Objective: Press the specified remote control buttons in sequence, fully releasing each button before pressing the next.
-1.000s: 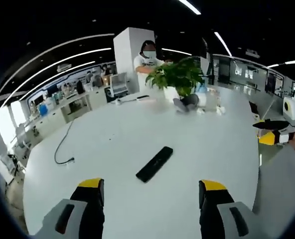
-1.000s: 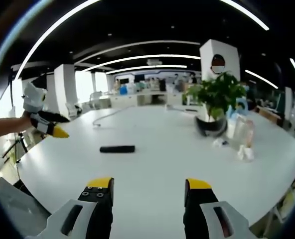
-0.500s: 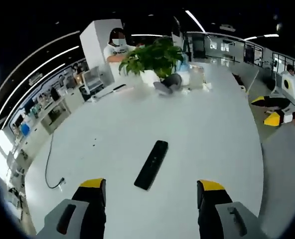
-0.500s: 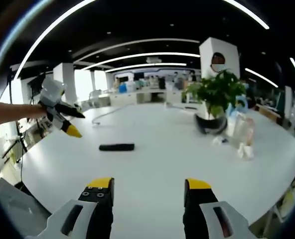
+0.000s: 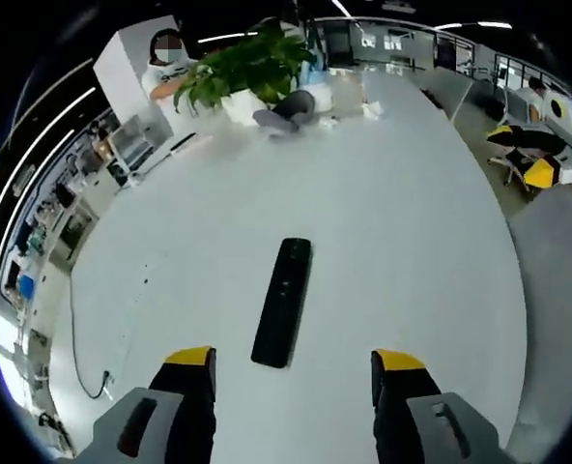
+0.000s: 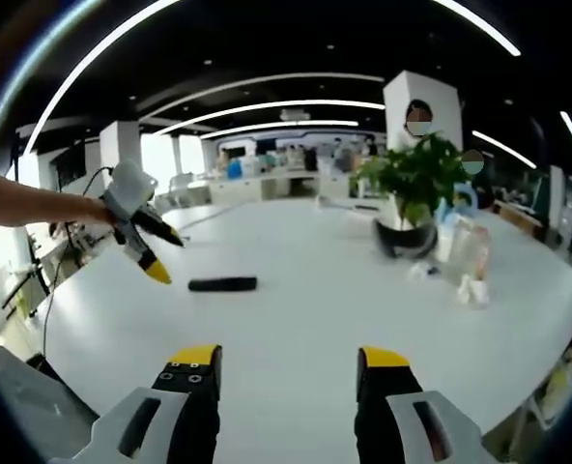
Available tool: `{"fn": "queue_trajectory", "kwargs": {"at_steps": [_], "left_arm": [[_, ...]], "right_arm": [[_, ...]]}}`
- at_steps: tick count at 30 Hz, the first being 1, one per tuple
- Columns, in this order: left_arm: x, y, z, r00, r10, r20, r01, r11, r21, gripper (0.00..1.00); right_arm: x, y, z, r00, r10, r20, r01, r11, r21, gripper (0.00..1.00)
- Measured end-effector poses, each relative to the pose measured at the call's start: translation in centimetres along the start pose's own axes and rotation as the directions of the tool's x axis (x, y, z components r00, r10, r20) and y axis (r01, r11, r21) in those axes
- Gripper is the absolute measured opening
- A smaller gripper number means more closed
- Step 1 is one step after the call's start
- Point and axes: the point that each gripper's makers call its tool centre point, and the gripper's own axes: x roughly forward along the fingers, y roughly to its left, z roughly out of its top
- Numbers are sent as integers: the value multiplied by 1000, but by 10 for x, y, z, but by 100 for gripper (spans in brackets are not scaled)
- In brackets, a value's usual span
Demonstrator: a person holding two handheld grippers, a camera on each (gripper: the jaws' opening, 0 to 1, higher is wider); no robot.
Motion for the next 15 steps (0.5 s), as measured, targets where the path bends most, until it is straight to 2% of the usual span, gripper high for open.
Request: {"fn": "queue_trajectory", "kwargs": {"at_steps": [8, 12, 15], "left_arm": [[28, 9, -7, 998, -34, -53, 35, 999, 10, 57], [39, 7, -15, 993, -70, -90, 71, 997, 10, 57], [47, 8, -21, 990, -74, -121, 79, 996, 34, 56]], "right_arm": [[2, 1, -2, 1000, 4, -15, -4, 1000, -1, 53], [2, 2, -3, 1000, 5, -21, -5, 1000, -4, 53], [3, 2, -4, 1000, 4, -26, -5, 1000, -3, 53]]}}
